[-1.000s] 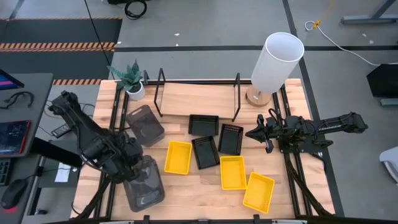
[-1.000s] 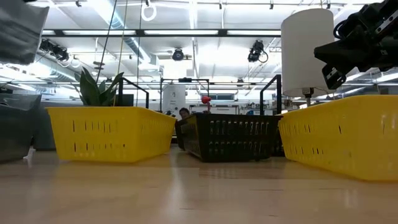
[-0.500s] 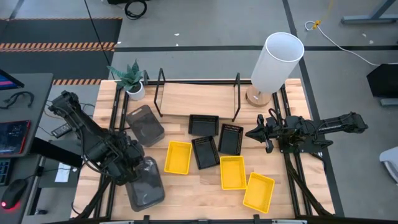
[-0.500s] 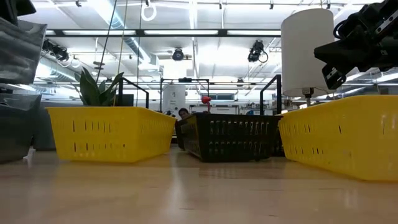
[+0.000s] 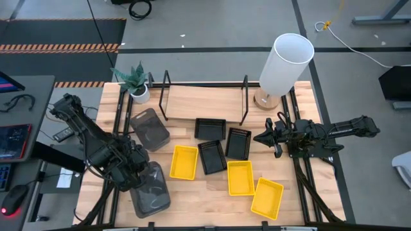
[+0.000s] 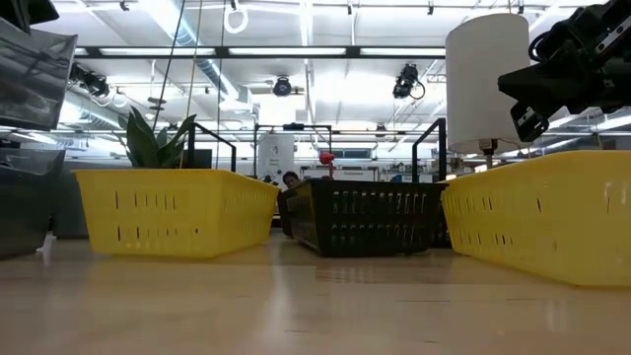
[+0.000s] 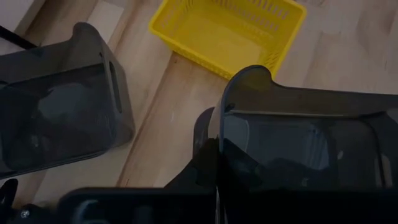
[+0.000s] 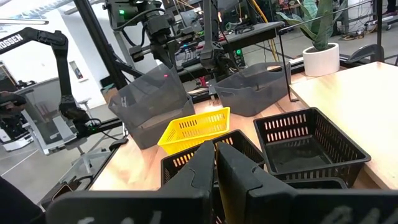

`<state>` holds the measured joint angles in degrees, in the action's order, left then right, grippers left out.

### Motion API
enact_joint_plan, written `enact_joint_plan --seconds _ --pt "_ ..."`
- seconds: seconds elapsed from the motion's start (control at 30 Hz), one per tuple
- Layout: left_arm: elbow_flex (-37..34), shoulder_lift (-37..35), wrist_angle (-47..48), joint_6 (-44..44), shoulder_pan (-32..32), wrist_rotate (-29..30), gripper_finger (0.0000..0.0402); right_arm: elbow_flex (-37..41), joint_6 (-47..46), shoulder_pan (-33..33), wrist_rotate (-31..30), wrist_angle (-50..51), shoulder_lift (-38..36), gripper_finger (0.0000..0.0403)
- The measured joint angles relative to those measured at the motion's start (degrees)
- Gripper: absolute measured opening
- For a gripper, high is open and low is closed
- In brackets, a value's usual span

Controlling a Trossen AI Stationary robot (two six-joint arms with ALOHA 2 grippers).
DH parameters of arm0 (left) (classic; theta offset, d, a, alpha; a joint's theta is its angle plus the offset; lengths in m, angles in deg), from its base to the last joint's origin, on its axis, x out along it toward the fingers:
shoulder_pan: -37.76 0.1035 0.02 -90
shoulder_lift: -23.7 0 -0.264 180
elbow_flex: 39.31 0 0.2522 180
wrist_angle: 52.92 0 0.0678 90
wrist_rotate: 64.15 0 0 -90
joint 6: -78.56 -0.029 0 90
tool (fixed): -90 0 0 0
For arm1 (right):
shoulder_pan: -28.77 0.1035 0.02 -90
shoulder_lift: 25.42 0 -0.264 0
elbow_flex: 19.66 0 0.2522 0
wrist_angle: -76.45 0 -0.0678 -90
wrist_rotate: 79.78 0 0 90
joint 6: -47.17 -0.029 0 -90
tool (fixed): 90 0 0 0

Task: Stack baskets on shelf by color
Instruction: Stack the right black bin on top of the left black bin

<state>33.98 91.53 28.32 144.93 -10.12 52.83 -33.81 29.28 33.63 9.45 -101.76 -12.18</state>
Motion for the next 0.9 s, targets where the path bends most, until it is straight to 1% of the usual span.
enact_joint_plan --seconds 0.73,0.9 --pt "0.0 0.1 0.2 -0.1 0.0 0.4 0.001 0.0 0.0 0.0 0.0 0.0 0.0 0.0025" --pt "0.0 0.1 0.5 -0.2 0.0 1.3 0.001 0.0 0.0 0.0 0.0 0.0 0.0 0.0025"
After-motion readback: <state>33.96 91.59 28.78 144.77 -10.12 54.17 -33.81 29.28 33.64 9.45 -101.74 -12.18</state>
